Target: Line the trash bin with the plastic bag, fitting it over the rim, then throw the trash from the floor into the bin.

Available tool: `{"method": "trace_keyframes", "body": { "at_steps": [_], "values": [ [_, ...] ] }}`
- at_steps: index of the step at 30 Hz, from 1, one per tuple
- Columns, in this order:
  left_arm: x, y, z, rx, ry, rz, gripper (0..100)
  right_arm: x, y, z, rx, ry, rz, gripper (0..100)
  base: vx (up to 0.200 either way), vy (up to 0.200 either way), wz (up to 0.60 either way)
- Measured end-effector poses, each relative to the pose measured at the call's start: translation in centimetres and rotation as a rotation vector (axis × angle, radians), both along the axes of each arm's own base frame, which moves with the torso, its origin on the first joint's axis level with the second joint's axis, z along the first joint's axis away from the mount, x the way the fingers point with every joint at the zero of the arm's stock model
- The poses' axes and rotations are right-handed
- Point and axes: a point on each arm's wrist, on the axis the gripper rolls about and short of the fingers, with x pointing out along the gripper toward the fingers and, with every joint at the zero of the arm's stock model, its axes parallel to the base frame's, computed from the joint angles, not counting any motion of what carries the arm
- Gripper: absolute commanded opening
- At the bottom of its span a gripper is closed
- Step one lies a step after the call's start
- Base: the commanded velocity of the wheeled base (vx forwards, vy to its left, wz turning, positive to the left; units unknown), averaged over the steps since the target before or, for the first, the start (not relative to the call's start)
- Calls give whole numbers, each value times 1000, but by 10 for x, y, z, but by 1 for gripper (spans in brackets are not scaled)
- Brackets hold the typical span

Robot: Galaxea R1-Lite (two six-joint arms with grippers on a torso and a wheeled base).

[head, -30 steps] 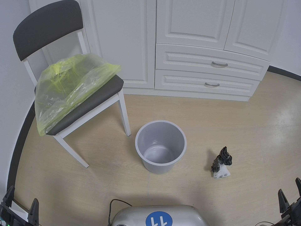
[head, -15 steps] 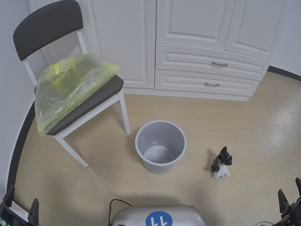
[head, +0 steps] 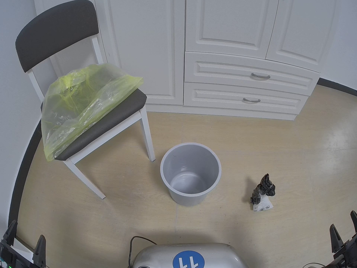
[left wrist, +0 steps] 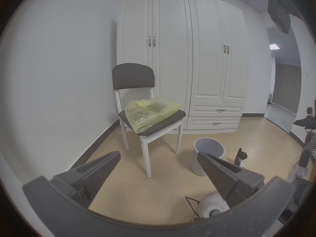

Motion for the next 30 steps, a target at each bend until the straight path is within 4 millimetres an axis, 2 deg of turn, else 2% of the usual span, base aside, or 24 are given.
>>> {"method": "trace_keyframes", "body": {
  "at_steps": [30],
  "values": [
    [0, -1, 1, 26, -14, -27, 100, 0, 0, 0, -9, -2, 10, 100, 0, 0, 0]
  ]
}}
